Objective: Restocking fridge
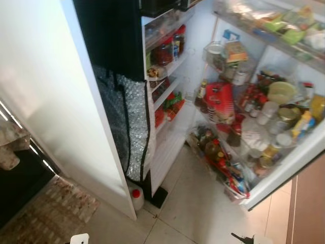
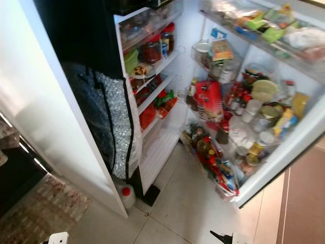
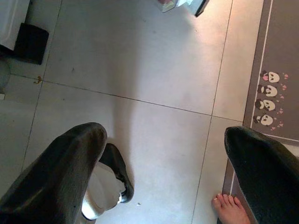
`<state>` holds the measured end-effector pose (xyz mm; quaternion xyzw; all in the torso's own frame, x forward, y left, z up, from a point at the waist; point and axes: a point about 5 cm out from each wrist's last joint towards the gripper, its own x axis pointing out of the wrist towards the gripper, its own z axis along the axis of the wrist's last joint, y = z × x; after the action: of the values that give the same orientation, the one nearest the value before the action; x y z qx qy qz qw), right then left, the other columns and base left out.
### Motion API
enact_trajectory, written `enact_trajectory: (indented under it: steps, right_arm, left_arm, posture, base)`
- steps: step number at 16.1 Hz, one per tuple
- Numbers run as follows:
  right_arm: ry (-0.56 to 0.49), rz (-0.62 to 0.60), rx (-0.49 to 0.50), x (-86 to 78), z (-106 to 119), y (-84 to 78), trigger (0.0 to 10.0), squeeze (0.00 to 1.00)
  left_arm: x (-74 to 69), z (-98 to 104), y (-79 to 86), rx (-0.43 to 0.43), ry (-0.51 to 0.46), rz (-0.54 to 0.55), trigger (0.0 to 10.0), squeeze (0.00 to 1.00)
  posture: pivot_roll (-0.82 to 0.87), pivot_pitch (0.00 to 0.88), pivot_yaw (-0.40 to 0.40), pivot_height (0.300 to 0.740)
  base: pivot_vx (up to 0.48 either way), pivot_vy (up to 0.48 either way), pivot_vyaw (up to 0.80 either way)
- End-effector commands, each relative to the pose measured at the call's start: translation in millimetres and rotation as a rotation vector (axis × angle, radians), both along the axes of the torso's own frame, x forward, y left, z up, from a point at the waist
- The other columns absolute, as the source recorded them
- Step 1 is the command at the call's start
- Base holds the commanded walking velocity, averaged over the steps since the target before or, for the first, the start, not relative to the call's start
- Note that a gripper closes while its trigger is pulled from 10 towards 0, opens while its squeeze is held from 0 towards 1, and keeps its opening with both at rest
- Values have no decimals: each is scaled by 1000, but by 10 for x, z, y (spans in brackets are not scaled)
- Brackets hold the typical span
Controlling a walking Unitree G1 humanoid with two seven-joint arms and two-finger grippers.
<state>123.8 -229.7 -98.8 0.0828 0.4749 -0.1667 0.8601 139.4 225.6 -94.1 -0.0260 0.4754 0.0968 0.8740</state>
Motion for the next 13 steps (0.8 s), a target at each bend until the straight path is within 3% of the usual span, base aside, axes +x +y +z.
enact_trajectory:
  steps: [1, 5, 7, 13]
  right_arm:
    - [-8, -24, 6, -8, -3, 8, 10000, 0]
    - [-7, -29, 12, -11, -6, 17, 10000, 0]
    - [-10, -31, 16, -9, -6, 20, 10000, 0]
    - [-44, -56, -3, 14, 14, -2, 10000, 0]
  left_arm:
    - [-57, -16, 31, 10, 24, 4, 10000, 0]
    - [-46, -8, 56, 55, 39, -48, 10000, 0]
    - [-57, -13, 57, 49, 42, -16, 10000, 0]
    - [-56, -17, 52, 61, 59, -28, 10000, 0]
  posture:
    - [-70, 0, 12, 740]
    - [-68, 0, 16, 740]
    - [-67, 0, 16, 740]
    - [-60, 0, 9, 740]
  base:
    - [0, 0, -781]
    - [0, -120, -781]
    - [0, -159, -616]
    - [0, 0, 0]
